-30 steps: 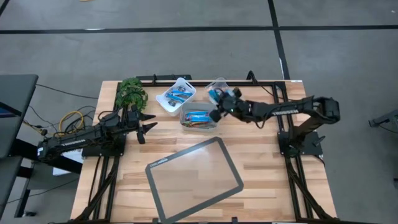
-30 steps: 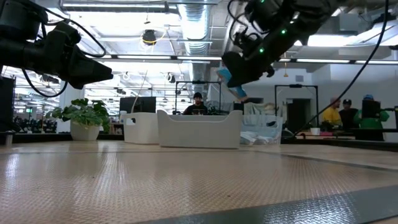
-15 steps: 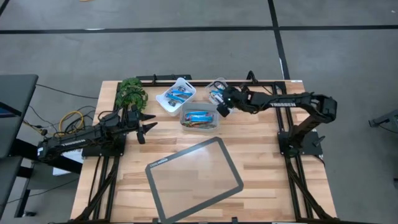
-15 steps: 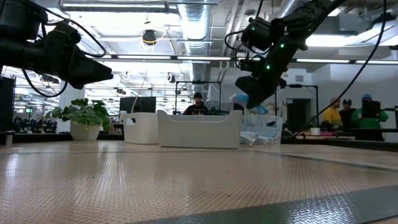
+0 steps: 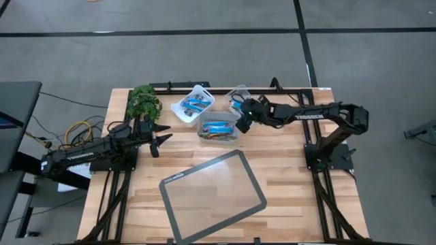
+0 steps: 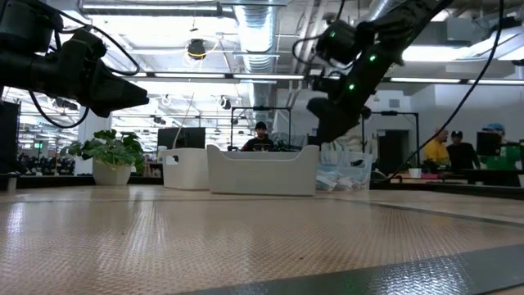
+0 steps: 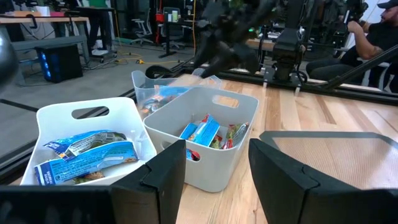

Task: Pick and place Granola Bars by type
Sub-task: Return to Home Position

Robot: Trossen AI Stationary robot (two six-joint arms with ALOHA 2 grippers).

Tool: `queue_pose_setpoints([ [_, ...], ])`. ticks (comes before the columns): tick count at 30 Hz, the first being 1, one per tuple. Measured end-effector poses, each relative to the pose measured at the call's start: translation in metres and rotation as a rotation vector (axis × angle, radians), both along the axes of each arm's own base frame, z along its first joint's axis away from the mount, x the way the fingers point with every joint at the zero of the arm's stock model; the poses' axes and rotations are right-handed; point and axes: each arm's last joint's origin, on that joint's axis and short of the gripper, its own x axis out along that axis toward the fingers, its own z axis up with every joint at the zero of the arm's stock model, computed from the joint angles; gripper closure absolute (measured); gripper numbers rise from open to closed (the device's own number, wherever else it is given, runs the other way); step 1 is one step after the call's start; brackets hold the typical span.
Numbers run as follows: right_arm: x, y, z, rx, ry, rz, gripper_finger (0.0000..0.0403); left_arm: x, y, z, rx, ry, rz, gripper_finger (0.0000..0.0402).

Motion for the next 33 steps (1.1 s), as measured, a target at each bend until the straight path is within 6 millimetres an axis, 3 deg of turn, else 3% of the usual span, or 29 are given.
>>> queue_pose_setpoints([
  [4,-0.017,0.027,0.002,-0.008,-0.046,0.073,0.0191,0.0,0.0,0.0,0.0,0.0,0.0,0.0233],
  [10,-0.063,0.069,0.01,-0.049,-0.198,0.215,0.0179,0.0,0.0,0.0,0.0,0.0,0.0,0.0233],
  [17,-0.107,0.109,0.007,-0.071,-0.316,0.705,0.0179,0.0,0.0,0.0,0.0,0.0,0.0,0.0233],
  [26,-0.145,0.125,-0.02,-0.067,-0.526,0.905,0.0179,0.0,0.0,0.0,0.0,0.0,0.0,0.0233],
  [33,-0.164,0.131,-0.025,-0.044,-0.654,1.037,0.0179,0.0,0.0,0.0,0.0,0.0,0.0,0.0233],
])
